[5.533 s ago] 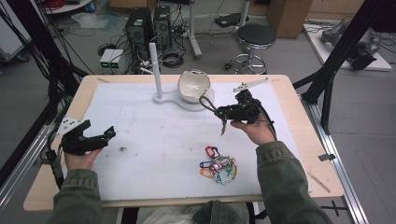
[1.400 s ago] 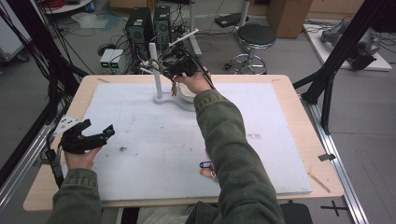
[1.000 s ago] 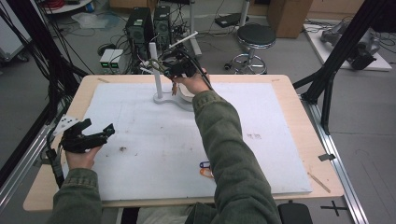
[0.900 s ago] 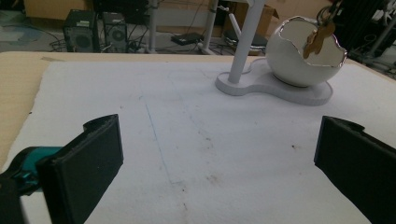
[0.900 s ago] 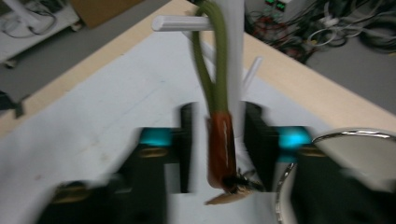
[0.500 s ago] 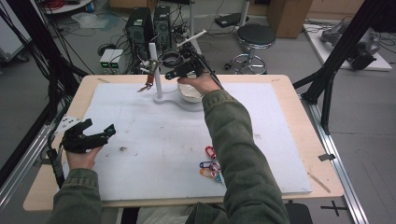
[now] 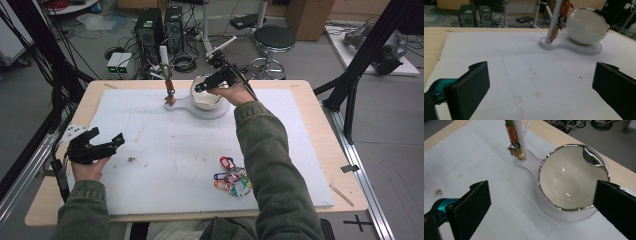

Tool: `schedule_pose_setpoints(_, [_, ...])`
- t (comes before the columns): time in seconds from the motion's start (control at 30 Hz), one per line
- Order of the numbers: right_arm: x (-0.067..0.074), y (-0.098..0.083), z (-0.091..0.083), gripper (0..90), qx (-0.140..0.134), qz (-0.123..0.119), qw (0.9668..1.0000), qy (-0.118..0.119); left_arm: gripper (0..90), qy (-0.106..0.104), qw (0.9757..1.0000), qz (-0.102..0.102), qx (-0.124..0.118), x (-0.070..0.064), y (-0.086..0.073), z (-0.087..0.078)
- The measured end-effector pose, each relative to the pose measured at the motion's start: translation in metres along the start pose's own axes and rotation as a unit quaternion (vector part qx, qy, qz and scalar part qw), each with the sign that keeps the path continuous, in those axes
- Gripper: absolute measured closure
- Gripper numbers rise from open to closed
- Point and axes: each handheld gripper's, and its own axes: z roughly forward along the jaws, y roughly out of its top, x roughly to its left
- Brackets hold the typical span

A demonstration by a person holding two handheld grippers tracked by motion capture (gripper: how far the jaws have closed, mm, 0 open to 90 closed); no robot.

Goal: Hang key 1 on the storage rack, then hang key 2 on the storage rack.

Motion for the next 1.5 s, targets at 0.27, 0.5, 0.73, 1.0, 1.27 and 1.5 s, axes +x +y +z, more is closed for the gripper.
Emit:
schedule_pose_setpoints(0.27, [-0.008, -0.017, -0.018, 0.5, -0.006, -0.006, 1.0, -0.002, 1.7, 0.0, 1.0, -0.001, 0.001, 0.0, 0.0, 0.001])
schedule_pose_setpoints(0.5, [-0.013, -0.043, -0.029, 0.5, 0.001, 0.003, 1.0, 0.004, 1.7, -0.001, 1.0, 0.004, 0.005, -0.002, 0.0, 0.002])
schedule_pose_setpoints(0.73, [-0.018, -0.061, -0.042, 0.5, 0.011, -0.009, 0.9999, -0.002, 1.7, 0.001, 0.9999, 0.007, 0.008, -0.002, -0.001, 0.002])
schedule_pose_setpoints(1.0, [-0.023, -0.081, -0.048, 0.5, 0.033, -0.011, 0.9994, -0.005, 1.7, 0.0, 0.9999, 0.007, 0.008, -0.003, 0.0, 0.003])
schedule_pose_setpoints(1.27, [-0.032, -0.101, -0.052, 0.5, 0.03, 0.004, 0.9995, -0.005, 1.7, 0.0, 0.9999, 0.01, 0.011, -0.003, 0.0, 0.002])
schedule_pose_setpoints(1.5, [-0.034, -0.12, -0.052, 0.5, 0.032, 0.028, 0.9991, -0.004, 1.7, -0.001, 0.9998, 0.012, 0.013, -0.004, -0.001, 0.002])
